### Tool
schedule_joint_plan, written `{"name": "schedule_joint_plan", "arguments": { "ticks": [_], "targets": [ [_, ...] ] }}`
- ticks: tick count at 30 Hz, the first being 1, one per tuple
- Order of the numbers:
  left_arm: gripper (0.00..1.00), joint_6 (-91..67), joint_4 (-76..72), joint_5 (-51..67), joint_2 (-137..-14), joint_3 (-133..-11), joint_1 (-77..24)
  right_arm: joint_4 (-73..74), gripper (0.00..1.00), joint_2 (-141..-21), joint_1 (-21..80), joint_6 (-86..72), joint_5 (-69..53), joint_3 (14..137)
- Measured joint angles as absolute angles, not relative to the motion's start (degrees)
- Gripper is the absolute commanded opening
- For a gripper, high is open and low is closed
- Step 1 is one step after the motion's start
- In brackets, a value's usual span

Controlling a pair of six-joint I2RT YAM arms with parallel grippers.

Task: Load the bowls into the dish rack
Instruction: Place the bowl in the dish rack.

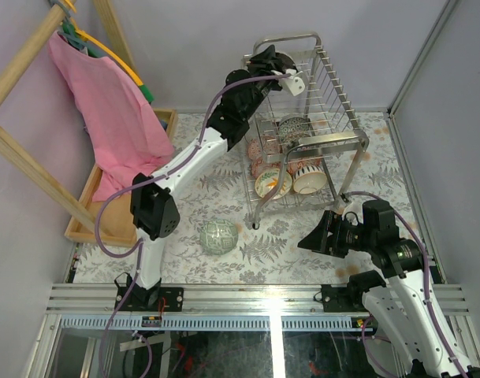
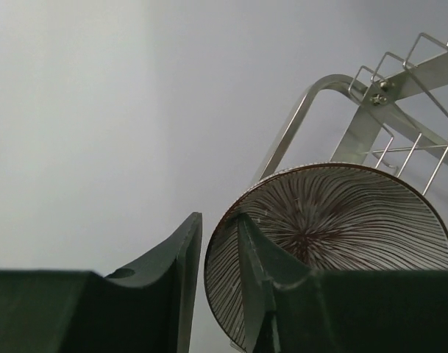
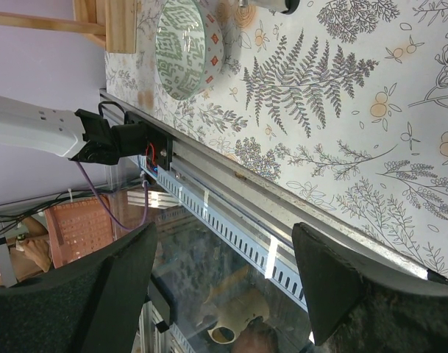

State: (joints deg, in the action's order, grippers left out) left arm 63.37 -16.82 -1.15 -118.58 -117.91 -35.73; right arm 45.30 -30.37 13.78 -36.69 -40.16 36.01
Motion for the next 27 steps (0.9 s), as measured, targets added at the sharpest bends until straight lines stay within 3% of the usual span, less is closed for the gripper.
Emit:
{"name": "schedule_joint_plan", "arguments": {
  "ticks": [6,20,27],
  "targets": [
    [0.32,61.73,-15.29,0.10,-118.24,-118.06,-35.73,44.95,0.81,-30.37,13.78,-36.95,-40.16,35.73],
    [0.56,52.95,-2.94,5.06,-117.47,-119.92,-38.09,44.18,0.81,-30.44,13.78,-37.56,-40.21,35.18],
    [0.60,45.76,5.78,6.11,-118.54,-124.49,-38.22,44.27,0.81,-30.65,13.78,-37.58,-40.21,35.33]
  ]
}}
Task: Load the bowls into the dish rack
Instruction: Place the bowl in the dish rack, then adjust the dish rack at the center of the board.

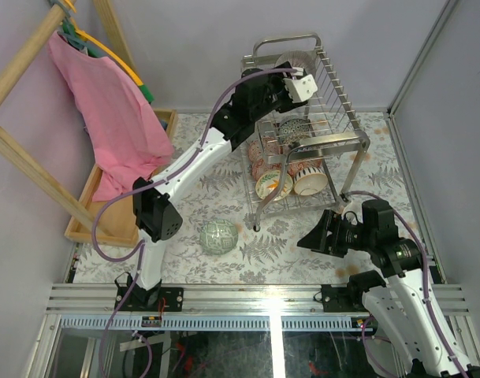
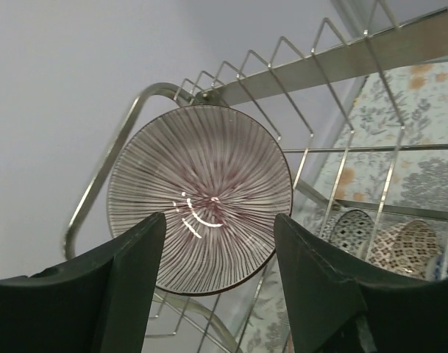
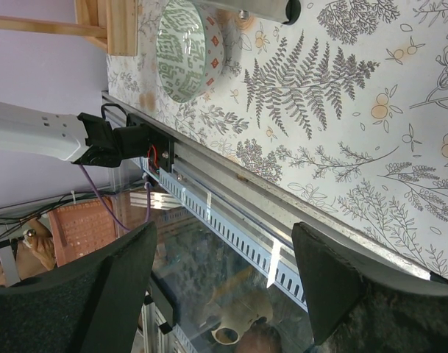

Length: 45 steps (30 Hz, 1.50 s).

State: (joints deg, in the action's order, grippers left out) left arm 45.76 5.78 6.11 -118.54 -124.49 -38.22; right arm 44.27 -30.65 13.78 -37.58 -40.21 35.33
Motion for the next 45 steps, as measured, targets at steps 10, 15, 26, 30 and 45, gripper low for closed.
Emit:
{"name": "schedule_joint_plan", "arguments": {
  "ticks": [10,15,26,30,45],
  "targets": [
    [0.81,34.26,7.70,10.00,-118.26,-125.03,-37.10,48.80,0.82,-31.35,13.78,-36.53,-39.11,46.50],
    [0.83,28.67,7.09,12.62,-117.16,-124.33,-36.03,52.62,0.82,-32.38,13.78,-35.00,-38.02,59.46],
    [0.87,19.22,6.11,15.49,-104.95,-114.85,-35.68,56.47,0.82,-39.00,13.78,-33.91,-32.12,89.06],
    [0.86,16.05,6.09,16.64,-100.29,-113.54,-35.55,55.88,0.83,-44.77,13.78,-33.36,-28.82,95.90],
    [0.46,-3.79,9.37,22.59,-90.50,-105.32,-38.00,55.46,0.58,-73.87,13.67,-25.58,-12.73,118.74]
  ]
}}
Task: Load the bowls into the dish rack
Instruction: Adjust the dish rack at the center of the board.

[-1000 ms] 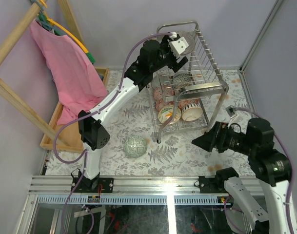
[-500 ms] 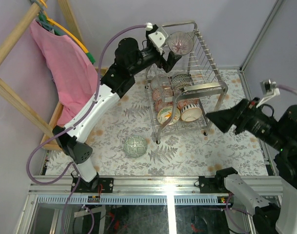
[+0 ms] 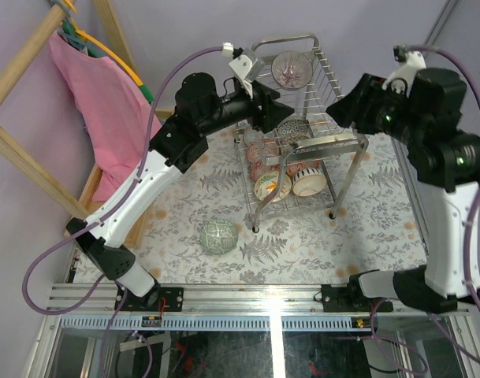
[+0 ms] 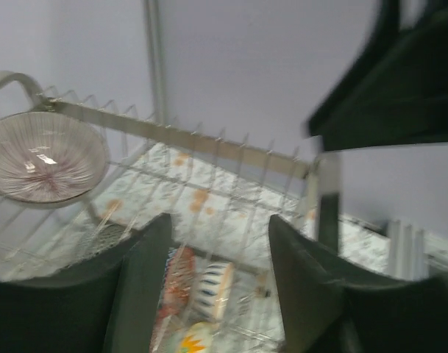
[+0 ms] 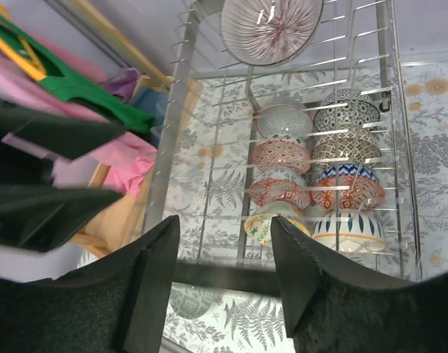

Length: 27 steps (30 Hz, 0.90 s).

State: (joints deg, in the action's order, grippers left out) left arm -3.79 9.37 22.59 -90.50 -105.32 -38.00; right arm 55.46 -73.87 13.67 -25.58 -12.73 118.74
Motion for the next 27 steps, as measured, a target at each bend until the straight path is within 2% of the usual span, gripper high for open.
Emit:
{"name": "schedule_joint_plan", "arguments": {
  "ticks": [6,10,16,27],
  "targets": [
    [0.36,-9.32,14.44,24.03,-96.62,-116.62,-40.82,59.81,0.53,-86.65,10.35,-23.68,-15.75,127.79],
    [0.31,-11.62,18.24,23.99,-99.57,-119.46,-42.02,62.13,0.52,-90.21,7.53,-23.31,-18.90,127.59],
    [0.30,-14.17,22.96,23.03,-100.73,-117.99,-43.46,61.65,0.52,-87.22,6.74,-23.27,-22.28,119.94],
    [0.30,-16.80,22.24,19.03,-92.73,-106.74,-44.97,52.25,0.49,-73.84,6.92,-22.04,-27.20,107.33]
  ]
}}
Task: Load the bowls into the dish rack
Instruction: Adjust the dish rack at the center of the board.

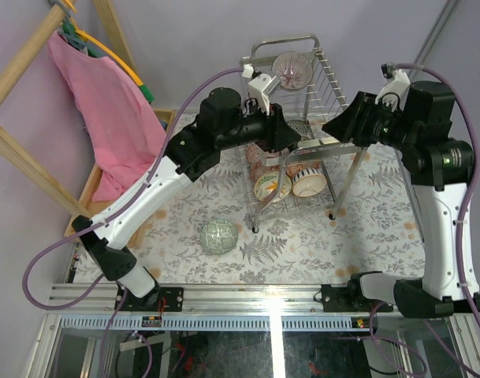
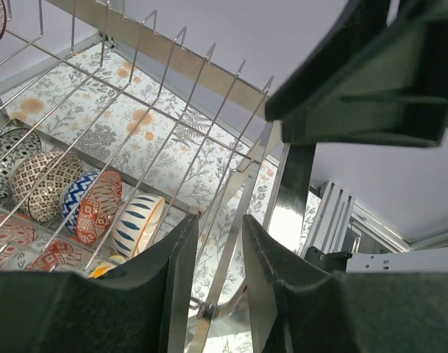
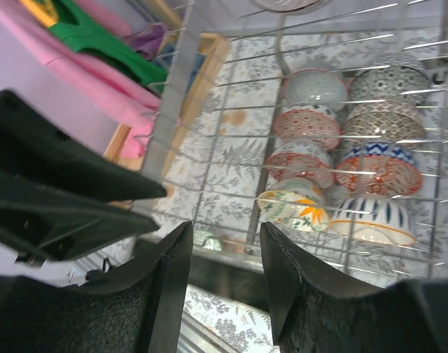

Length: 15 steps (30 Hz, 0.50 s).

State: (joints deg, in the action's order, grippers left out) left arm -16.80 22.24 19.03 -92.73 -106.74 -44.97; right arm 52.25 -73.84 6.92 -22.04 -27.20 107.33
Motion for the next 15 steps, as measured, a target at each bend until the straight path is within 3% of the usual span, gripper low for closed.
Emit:
{"name": "schedule_joint_plan", "arguments": {
  "ticks": [8,11,15],
  "targets": [
    [0.30,-17.37,21.65,16.38,-89.73,-103.83,-46.02,47.29,0.50,-66.85,12.47,-23.03,-29.56,99.72],
    [0.44,-17.50,21.26,15.29,-88.97,-103.39,-46.81,46.61,0.57,-64.79,14.31,-24.03,-29.54,98.00],
    [0.52,-17.72,22.20,15.22,-88.88,-103.61,-49.50,54.22,0.60,-63.46,14.90,-25.41,-27.20,96.82]
  ]
}}
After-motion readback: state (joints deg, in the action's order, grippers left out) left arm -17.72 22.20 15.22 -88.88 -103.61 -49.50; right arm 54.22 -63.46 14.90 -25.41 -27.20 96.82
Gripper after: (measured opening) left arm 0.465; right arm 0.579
